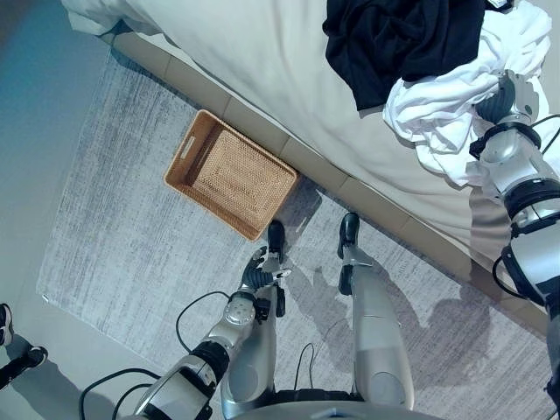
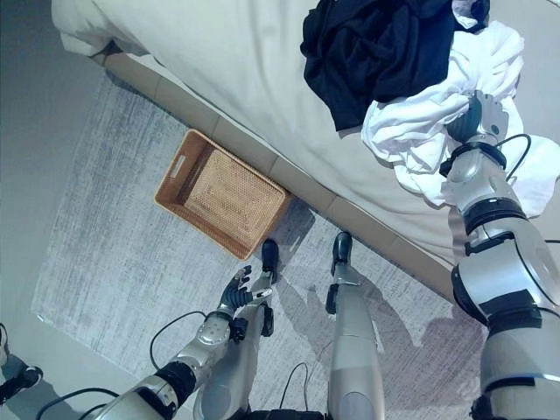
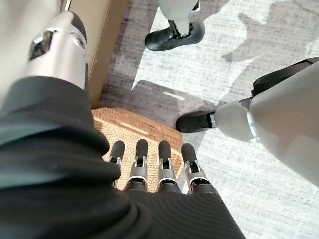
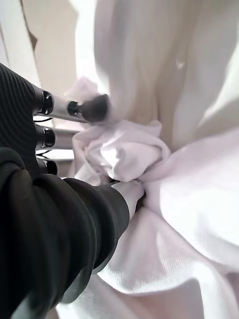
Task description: Pick up clothes into the bucket
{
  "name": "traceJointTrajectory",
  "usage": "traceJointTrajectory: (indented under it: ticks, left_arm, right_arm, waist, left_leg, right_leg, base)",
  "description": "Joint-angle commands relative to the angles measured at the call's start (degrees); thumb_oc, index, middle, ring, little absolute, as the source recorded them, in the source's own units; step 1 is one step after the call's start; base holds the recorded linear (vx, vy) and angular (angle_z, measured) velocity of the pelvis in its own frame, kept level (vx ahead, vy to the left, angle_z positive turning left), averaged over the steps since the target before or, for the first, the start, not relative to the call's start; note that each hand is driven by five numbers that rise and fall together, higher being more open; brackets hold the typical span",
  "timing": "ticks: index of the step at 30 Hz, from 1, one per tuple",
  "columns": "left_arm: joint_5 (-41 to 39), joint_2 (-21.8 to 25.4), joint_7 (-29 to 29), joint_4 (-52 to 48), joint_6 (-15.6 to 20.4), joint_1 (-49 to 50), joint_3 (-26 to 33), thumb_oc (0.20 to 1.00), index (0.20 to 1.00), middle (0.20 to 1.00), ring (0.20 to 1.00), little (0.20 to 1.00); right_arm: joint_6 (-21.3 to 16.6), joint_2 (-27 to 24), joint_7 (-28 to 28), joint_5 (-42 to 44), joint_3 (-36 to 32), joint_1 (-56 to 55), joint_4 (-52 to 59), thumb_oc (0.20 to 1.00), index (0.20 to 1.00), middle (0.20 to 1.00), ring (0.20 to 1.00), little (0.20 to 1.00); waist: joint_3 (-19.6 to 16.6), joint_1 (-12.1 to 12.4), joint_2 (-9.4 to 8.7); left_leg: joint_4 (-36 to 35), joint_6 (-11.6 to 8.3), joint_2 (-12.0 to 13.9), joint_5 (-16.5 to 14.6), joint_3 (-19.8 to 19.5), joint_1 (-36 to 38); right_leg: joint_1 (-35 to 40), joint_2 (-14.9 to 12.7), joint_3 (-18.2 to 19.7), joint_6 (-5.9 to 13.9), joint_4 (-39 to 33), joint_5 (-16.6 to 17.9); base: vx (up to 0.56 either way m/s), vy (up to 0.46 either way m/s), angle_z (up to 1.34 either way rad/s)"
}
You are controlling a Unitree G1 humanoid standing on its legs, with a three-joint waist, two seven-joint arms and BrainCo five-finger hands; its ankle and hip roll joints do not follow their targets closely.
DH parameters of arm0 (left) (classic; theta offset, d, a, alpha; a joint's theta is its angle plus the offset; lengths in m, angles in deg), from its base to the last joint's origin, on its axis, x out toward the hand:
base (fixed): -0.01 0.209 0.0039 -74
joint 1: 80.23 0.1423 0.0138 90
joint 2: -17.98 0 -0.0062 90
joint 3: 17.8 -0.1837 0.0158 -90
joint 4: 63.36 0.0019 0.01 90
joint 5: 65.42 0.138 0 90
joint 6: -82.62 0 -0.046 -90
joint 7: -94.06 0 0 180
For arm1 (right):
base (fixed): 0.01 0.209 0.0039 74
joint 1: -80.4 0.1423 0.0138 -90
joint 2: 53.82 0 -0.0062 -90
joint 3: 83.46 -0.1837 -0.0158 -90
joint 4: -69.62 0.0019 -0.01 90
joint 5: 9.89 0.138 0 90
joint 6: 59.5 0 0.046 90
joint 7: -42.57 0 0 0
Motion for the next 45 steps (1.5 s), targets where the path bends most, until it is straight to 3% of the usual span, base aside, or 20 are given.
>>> traceJointTrajectory:
  ticks: [1, 9, 19, 30, 34, 35, 36, 37, 39, 41, 45]
  left_arm:
    - [0.0, 1.3, -1.9, 1.3, 1.8, -0.3, 0.1, 1.0, 1.0, 1.0, 1.0, 1.0]
    - [2.7, 3.6, -2.5, 3.1, 1.1, 2.3, 3.6, 1.0, 1.0, 1.0, 1.0, 1.0]
    - [5.1, 6.9, 0.9, 3.7, 0.2, 8.8, 8.0, 1.0, 1.0, 1.0, 1.0, 1.0]
    - [8.5, 7.9, 4.4, -2.3, -0.4, 12.6, 7.5, 1.0, 1.0, 1.0, 1.0, 1.0]
    - [8.7, 9.1, 6.5, -7.7, -0.3, 13.2, 5.6, 1.0, 1.0, 1.0, 1.0, 1.0]
    - [7.2, 11.1, 9.3, -14.8, -0.3, 13.3, 4.4, 1.0, 1.0, 1.0, 1.0, 1.0]
    - [7.1, 11.3, 9.5, -15.2, -0.6, 13.5, 4.5, 1.0, 1.0, 1.0, 1.0, 1.0]
    - [4.3, 14.7, 11.9, -24.5, -0.8, 13.0, 4.2, 1.0, 1.0, 1.0, 1.0, 1.0]
    - [2.1, 16.4, 13.2, -29.2, -1.2, 12.5, 4.4, 1.0, 1.0, 1.0, 1.0, 1.0]
    - [-3.1, 22.0, 15.8, -42.5, -1.9, 8.6, 6.3, 1.0, 1.0, 1.0, 1.0, 1.0]
    - [-5.3, 26.7, 16.4, -51.4, -2.9, 1.3, 6.5, 1.0, 1.0, 1.0, 1.0, 1.0]
  right_arm:
    - [-5.1, -3.5, -7.5, 2.7, -2.8, 3.8, 9.0, 0.2, 0.2, 0.2, 0.2, 0.2]
    - [-6.8, -11.4, -11.8, 3.8, -9.5, 3.5, 25.6, 0.2, 0.2, 0.2, 0.2, 0.2]
    - [-7.0, -20.4, -10.0, 3.4, -12.8, 2.9, 30.8, 0.2, 0.2, 0.2, 0.2, 0.2]
    - [-6.4, -23.3, -10.3, -0.1, -17.7, -0.3, 38.2, 0.2, 0.2, 0.2, 0.2, 0.2]
    - [-6.8, -23.1, -7.7, 1.5, -15.7, 0.9, 37.9, 0.2, 0.2, 0.2, 0.2, 0.2]
    - [-7.4, -22.7, -4.7, 4.1, -13.9, 1.1, 38.4, 0.2, 0.2, 0.2, 0.2, 0.2]
    - [-7.4, -22.6, -4.6, 4.2, -13.8, 1.1, 38.3, 0.2, 0.2, 0.2, 0.2, 0.2]
    - [-7.6, -21.9, -1.2, 7.0, -12.4, 0.5, 38.3, 0.2, 0.2, 0.2, 0.2, 0.2]
    - [-7.1, -21.2, 0.3, 7.5, -11.4, 0.1, 38.8, 0.2, 0.2, 0.2, 0.2, 0.2]
    - [-6.4, -19.7, 5.4, 8.2, -10.2, -4.4, 42.0, 0.2, 0.2, 0.2, 0.2, 0.2]
    - [-5.5, -18.9, 11.1, 8.0, -11.0, -13.0, 49.0, 0.2, 0.2, 0.2, 0.2, 0.2]
  waist:
    - [0.1, 0.0, -4.8]
    - [-1.0, -0.7, -8.42]
    - [-11.0, -1.3, -11.95]
    - [-21.1, -1.3, -13.52]
    - [-23.0, -1.5, -13.62]
    - [-24.1, -1.6, -13.39]
    - [-24.1, -1.6, -13.4]
    - [-25.0, -1.8, -13.14]
    - [-25.4, -1.9, -12.95]
    - [-26.2, -2.1, -12.59]
    - [-27.0, -2.0, -12.65]
  left_leg:
    - [1.0, -0.92, -0.5, -0.7, -1.2, 4.0]
    - [2.3, -0.74, -0.3, -2.8, 0.0, 11.1]
    - [1.7, -0.18, -0.3, -5.6, 2.2, 19.9]
    - [2.7, 0.15, 0.2, -9.4, 4.4, 27.6]
    - [2.4, 0.25, 0.2, -10.0, 5.1, 29.4]
    - [2.1, 0.28, 0.2, -10.1, 5.7, 30.3]
    - [2.1, 0.28, 0.2, -10.2, 5.7, 30.4]
    - [1.8, 0.29, 0.3, -10.1, 6.0, 31.1]
    - [1.6, 0.32, 0.3, -10.2, 6.2, 31.6]
    - [1.3, 0.4, 0.3, -9.6, 6.3, 32.1]
    - [0.7, 0.44, 0.3, -9.5, 6.1, 33.0]
  right_leg:
    - [9.0, -1.1, 0.6, 4.5, -4.2, 0.5]
    - [17.8, -0.7, 1.2, 4.98, -6.4, 1.1]
    - [28.4, 0.6, 1.7, 5.7, -11.6, 1.6]
    - [37.5, 1.3, 2.6, 6.15, -15.3, 0.8]
    - [39.1, 1.2, 2.9, 6.25, -16.0, 0.8]
    - [39.9, 1.2, 3.1, 6.35, -16.6, 1.0]
    - [40.0, 1.2, 3.1, 6.35, -16.7, 1.0]
    - [40.6, 1.2, 3.2, 6.39, -17.1, 1.2]
    - [41.1, 1.3, 3.4, 6.4, -17.4, 1.2]
    - [41.5, 1.1, 3.4, 6.42, -17.7, 1.8]
    - [42.5, 1.0, 3.1, 6.37, -18.2, 1.8]
  base:
    - [0.0, 0.0, 0.0]
    - [0.0, 0.004, 0.0]
    - [0.07, 0.029, -0.08]
    - [0.08, 0.02, -0.13]
    - [0.04, 0.024, -0.06]
    - [0.03, 0.015, -0.04]
    - [0.05, 0.031, -0.12]
    - [0.03, 0.025, -0.12]
    - [0.02, 0.02, -0.09]
    - [-0.01, 0.007, -0.06]
    - [0.01, -0.003, -0.01]
